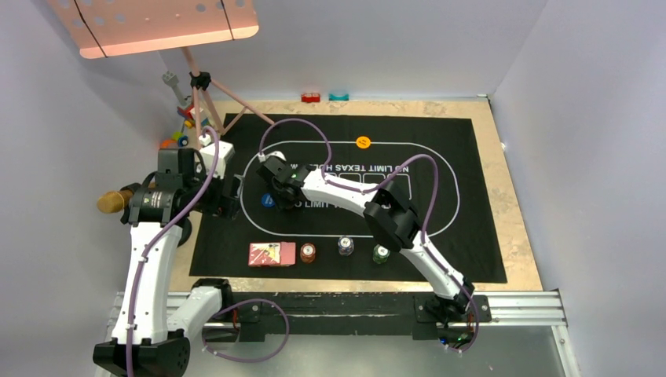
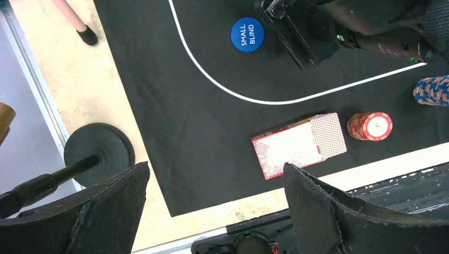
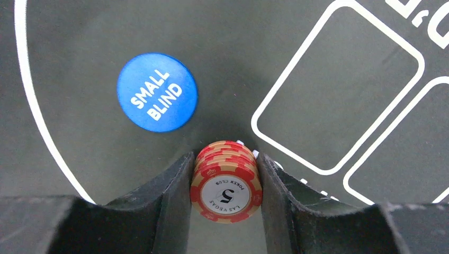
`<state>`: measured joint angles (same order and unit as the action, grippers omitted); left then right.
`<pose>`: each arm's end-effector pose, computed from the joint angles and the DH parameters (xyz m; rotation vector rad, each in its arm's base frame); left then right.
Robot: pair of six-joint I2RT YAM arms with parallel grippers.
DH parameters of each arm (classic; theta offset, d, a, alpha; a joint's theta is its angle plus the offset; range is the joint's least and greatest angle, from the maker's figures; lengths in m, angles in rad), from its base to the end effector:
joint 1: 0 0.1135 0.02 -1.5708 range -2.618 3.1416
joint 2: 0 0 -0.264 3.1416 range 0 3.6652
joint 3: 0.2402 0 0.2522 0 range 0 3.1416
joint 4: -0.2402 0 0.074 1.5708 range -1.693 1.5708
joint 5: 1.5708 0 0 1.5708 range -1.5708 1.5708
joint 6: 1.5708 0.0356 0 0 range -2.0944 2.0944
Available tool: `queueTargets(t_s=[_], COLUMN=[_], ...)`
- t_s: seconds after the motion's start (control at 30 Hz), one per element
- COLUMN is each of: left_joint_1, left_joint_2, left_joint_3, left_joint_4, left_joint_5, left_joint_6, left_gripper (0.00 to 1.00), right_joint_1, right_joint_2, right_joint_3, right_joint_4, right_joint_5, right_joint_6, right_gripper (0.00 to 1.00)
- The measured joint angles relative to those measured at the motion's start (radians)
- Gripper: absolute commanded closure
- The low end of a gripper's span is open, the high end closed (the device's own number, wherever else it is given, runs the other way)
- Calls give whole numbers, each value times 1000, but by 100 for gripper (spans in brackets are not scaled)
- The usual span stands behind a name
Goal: Distribute texas hold em gaming equipment
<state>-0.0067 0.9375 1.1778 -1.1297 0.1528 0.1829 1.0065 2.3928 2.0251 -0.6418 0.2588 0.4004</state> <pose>0.1561 -0.0065 0.3581 0.2979 2.4309 -0.1103 0.2865 0.4356 0.1694 -0.6677 2.4550 0.2217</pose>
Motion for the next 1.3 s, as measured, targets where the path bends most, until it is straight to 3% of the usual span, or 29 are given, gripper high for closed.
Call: queueTargets(t_s=[0.27,0.47,0.93,1.1,1.3], left_joint_1=[0,0,0,0,0], left_joint_2=[-10,-21,-34,-34,-34], left_joint_3=[-22,-26,-26,-26,-26], left_joint_4=[-2,-3,-13,-13,-13], left_joint_5=[1,4,5,4,4], left_joint_6=[0,0,0,0,0], left_gripper=[0,0,0,0,0], right_joint_1=[-4,-6,-6,2,79], right_joint_2=[10,10,-26,-270,-505], right_joint_3=[39,39,16,-192,-402], right_joint_4=[-4,-9,-17,-4,18], right_joint_5=[-21,-23,-13,-11,15], right_joint_6=[-1,-2,-12,-8,28], right_gripper=[48,26,18,11,11])
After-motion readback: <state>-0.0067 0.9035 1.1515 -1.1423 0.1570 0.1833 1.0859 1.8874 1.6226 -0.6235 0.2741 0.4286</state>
